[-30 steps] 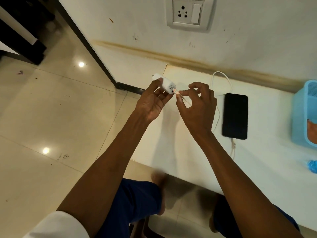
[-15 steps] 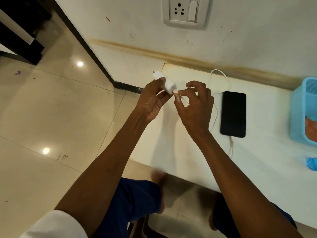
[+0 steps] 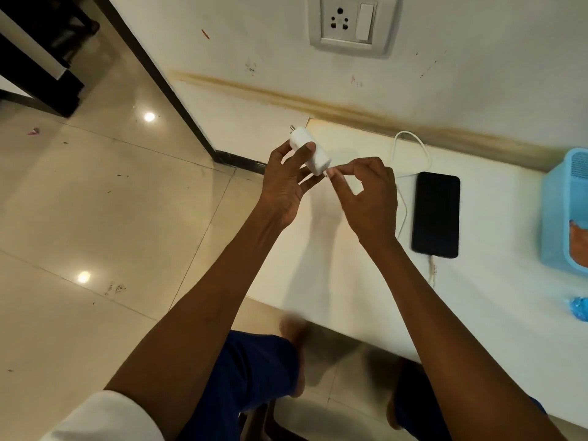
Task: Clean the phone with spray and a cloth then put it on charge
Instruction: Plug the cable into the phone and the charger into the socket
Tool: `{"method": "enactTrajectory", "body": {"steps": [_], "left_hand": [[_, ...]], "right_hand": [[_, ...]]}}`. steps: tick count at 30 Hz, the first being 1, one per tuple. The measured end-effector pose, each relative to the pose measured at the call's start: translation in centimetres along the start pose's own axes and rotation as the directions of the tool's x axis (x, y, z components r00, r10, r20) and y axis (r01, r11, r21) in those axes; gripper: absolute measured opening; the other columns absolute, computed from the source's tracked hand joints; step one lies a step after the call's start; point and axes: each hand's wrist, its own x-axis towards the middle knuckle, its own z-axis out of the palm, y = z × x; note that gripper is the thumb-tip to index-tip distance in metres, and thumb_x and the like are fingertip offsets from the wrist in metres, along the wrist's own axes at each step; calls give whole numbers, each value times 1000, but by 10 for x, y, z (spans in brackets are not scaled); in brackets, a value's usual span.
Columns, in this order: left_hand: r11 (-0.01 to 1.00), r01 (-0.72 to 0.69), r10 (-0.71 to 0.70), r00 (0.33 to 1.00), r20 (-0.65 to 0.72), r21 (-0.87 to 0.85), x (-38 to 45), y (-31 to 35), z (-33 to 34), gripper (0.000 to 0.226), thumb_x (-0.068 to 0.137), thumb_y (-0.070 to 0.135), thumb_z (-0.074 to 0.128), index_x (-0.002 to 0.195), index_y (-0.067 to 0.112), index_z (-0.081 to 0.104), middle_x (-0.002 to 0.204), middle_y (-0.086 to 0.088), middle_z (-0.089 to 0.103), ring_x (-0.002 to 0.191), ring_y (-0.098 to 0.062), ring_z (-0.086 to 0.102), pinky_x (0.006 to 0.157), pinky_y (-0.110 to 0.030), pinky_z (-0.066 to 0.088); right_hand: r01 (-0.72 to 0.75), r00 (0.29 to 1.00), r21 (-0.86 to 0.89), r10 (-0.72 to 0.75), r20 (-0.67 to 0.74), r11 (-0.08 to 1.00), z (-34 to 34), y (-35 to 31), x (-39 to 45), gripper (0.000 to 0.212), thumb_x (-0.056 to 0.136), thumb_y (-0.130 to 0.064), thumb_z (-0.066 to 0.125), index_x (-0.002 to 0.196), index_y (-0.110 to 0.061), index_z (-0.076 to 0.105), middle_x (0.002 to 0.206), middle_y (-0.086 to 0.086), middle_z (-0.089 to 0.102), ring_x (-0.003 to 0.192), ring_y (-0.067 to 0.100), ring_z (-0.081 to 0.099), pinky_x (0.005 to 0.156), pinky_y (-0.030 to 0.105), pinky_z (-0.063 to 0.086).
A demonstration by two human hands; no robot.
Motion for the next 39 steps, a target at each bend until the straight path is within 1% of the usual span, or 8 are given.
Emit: {"method": "enactTrajectory", "body": {"steps": [4, 10, 13, 17, 21, 25, 31, 39], "left_hand": [[1000, 1, -2, 999, 46, 24, 0, 2, 3, 48, 95, 11, 63, 137, -5, 47, 115, -16, 62, 101, -33, 63, 96, -42, 53], [994, -50, 52, 998, -18, 99, -1, -1, 5, 53, 86, 20, 76, 128, 0, 50, 123, -20, 65, 105, -39, 68, 95, -49, 55], [991, -72, 75, 997, -27, 111, 0, -3, 1, 45, 91, 23, 71, 124, -1, 53, 124, -17, 63, 103, -40, 68, 92, -47, 56], [983, -123, 120, 992, 30, 140, 2, -1, -4, 32, 96, 15, 62, 126, 3, 58, 112, -12, 70, 93, -34, 69, 88, -40, 57], [966, -188, 176, 981, 84, 175, 1, 2, 1, 33, 96, 11, 61, 128, 3, 61, 118, -13, 69, 94, -35, 66, 92, -46, 55], [962, -230, 214, 970, 116, 147, -1, 9, 7, 29, 98, 9, 57, 124, 1, 64, 115, -9, 71, 96, -29, 69, 86, -38, 56], [944, -294, 275, 952, 134, 151, -6, 23, 13, 33, 102, 28, 52, 128, 11, 63, 123, -2, 69, 114, -25, 64, 97, -37, 52], [942, -286, 270, 957, 109, 175, -6, 48, 17, 37, 103, 47, 38, 123, 34, 65, 125, 16, 66, 118, -9, 61, 109, -41, 43]], "right_hand": [[-181, 982, 284, 158, 103, 942, -4, -3, 8, 16, 98, -34, 57, 105, -31, 70, 100, -22, 68, 88, 3, 63, 76, 31, 54], [-245, 958, 290, 186, 217, 925, -7, -9, 11, 19, 87, -52, 68, 106, -51, 61, 90, -29, 67, 84, -1, 65, 68, 11, 49], [-271, 951, 270, 214, 223, 924, -7, -12, 13, 18, 83, -56, 69, 97, -57, 57, 94, -30, 66, 83, -3, 64, 68, 15, 49], [-371, 911, 347, 264, 317, 861, -11, -13, 21, 18, 84, -45, 70, 101, -47, 64, 92, -26, 71, 80, 0, 68, 70, 23, 52], [-471, 868, 419, 324, 376, 776, -16, -15, 27, 18, 87, -34, 71, 103, -41, 66, 88, -12, 76, 75, 6, 68, 69, 26, 54], [-569, 818, 480, 403, 410, 668, -27, -21, 36, 26, 88, -32, 73, 111, -22, 71, 93, 0, 77, 75, 13, 68, 72, 28, 57], [-586, 811, 521, 446, 380, 621, -32, -40, 71, 26, 85, -39, 76, 103, -20, 74, 94, 0, 78, 75, 15, 67, 72, 30, 52], [-585, 811, 503, 486, 327, 636, -14, -63, 104, 18, 82, -43, 76, 89, -27, 71, 78, -11, 77, 72, 11, 66, 71, 29, 53]]}}
